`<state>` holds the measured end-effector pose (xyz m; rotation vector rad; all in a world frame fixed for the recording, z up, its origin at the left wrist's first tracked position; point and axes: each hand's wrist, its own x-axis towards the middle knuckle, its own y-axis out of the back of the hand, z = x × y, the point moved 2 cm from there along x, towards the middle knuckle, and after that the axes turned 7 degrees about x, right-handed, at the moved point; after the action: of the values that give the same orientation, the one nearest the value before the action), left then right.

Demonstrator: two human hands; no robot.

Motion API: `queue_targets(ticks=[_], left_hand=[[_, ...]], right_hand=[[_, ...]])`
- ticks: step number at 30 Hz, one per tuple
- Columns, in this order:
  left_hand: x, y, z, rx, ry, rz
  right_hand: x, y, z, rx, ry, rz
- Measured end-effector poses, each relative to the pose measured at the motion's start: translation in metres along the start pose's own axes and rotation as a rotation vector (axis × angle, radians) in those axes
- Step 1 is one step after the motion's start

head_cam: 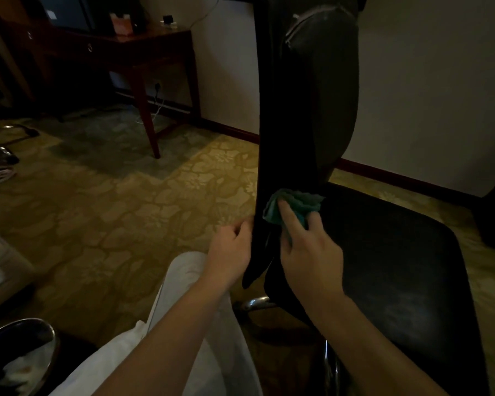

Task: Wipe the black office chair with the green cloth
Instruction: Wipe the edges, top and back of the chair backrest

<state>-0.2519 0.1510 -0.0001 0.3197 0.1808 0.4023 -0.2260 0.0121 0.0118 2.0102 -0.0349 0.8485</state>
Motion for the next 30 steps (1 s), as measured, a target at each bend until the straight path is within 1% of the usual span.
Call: queue_targets(ticks=[5,8,10,14,16,18,21,24,25,27,30], left_hand=[[0.0,0.002,-0.002,-0.004,-0.032,-0.018],[0.002,0.002,-0.004,-0.002,-0.031,-0.038],[0.002,0.002,-0.004,0.004,-0.043,-0.057],[0.004,0.001,-0.007,0.033,-0.062,-0.075],[0.004,0.0,-0.007,0.034,-0.069,-0.074],[0.003,0.003,-0.004,0.068,-0.079,-0.062],[0.002,0.005,-0.001,0.077,-0.094,-0.054],[0.0,0.005,-0.003,0.077,-0.106,-0.064],[-0.001,0.005,-0.004,0.073,-0.109,-0.069],[-0.001,0.004,-0.005,0.076,-0.116,-0.067],[0.003,0.001,-0.008,0.08,-0.13,-0.061]], right_hand=[[-0.025,-0.037,0.005,-0.079,-0.053,-0.168],[-0.034,-0.04,0.015,-0.066,-0.044,-0.194],[-0.035,-0.031,0.019,-0.015,-0.044,-0.149],[-0.012,-0.002,0.005,0.111,-0.01,0.015],[0.001,0.0,-0.002,0.108,-0.018,0.022],[0.003,-0.009,-0.006,0.064,-0.039,-0.027],[-0.017,-0.032,0.004,0.001,-0.084,-0.146],[-0.042,-0.046,0.022,-0.009,-0.121,-0.275],[-0.047,-0.045,0.026,0.003,-0.129,-0.288],[-0.047,-0.037,0.027,0.059,-0.122,-0.252],[-0.027,-0.014,0.016,0.163,-0.086,-0.112]])
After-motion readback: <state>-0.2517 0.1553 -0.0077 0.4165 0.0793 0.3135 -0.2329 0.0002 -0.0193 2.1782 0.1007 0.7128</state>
